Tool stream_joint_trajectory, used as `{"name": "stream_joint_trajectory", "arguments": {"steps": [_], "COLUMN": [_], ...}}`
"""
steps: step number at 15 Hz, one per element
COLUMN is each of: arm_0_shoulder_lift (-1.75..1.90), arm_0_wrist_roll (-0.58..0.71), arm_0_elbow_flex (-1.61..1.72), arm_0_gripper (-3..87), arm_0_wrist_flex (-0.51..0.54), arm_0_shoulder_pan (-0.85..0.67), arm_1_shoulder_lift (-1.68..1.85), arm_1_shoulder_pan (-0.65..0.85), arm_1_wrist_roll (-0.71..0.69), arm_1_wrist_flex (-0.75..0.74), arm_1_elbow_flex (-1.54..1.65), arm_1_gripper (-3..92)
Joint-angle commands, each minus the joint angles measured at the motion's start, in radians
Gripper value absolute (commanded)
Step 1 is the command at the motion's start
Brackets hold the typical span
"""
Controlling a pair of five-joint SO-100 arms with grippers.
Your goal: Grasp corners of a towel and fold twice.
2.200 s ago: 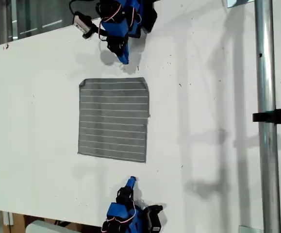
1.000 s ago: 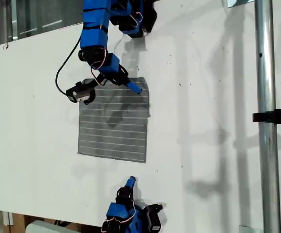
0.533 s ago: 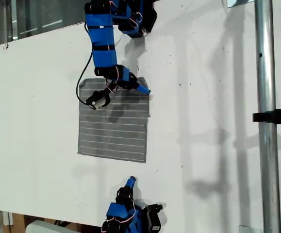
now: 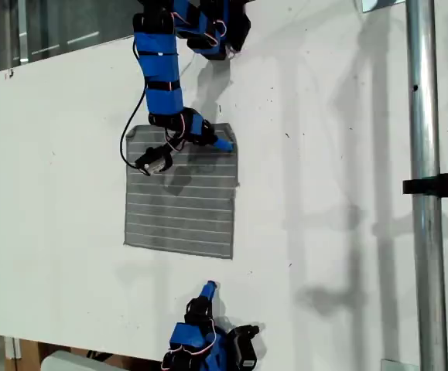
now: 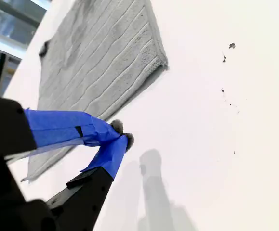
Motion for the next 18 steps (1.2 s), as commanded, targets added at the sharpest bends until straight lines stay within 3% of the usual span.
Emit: {"name": "stream_joint_trajectory", "arguments": {"steps": [1, 3, 6, 11, 13, 16, 18], "arm_0_shoulder_lift": [0.005, 0.005, 0.005, 0.002, -0.212, -0.910, -1.270], "arm_0_wrist_roll": [-0.009, -0.011, -0.009, -0.081, -0.089, 0.153, 0.341], "arm_0_elbow_flex": [0.000, 0.000, 0.000, -0.040, -0.291, -0.916, -1.293], "arm_0_gripper": [-2.7, -2.7, -2.7, -2.9, -2.9, -2.9, -2.9], "arm_0_wrist_flex": [-0.009, -0.009, -0.009, -0.040, -0.032, 0.043, 0.198], "arm_0_shoulder_pan": [0.008, 0.011, 0.009, 0.052, 0.078, 0.069, 0.038], "arm_1_shoulder_lift": [-0.034, -0.081, -0.104, -0.121, -0.121, -0.123, -0.127], "arm_1_shoulder_pan": [0.026, 0.025, 0.009, -0.005, -0.003, -0.002, -0.003], "arm_1_wrist_roll": [-0.014, -0.015, 0.006, 0.008, 0.008, 0.003, 0.002], "arm_1_wrist_flex": [-0.060, -0.058, -0.034, -0.037, -0.043, -0.049, -0.052], "arm_1_elbow_flex": [-0.011, -0.032, -0.046, -0.060, -0.061, -0.061, -0.061], "arm_1_gripper": [36.9, 29.3, -0.2, -0.2, -0.2, -0.2, -0.2]}}
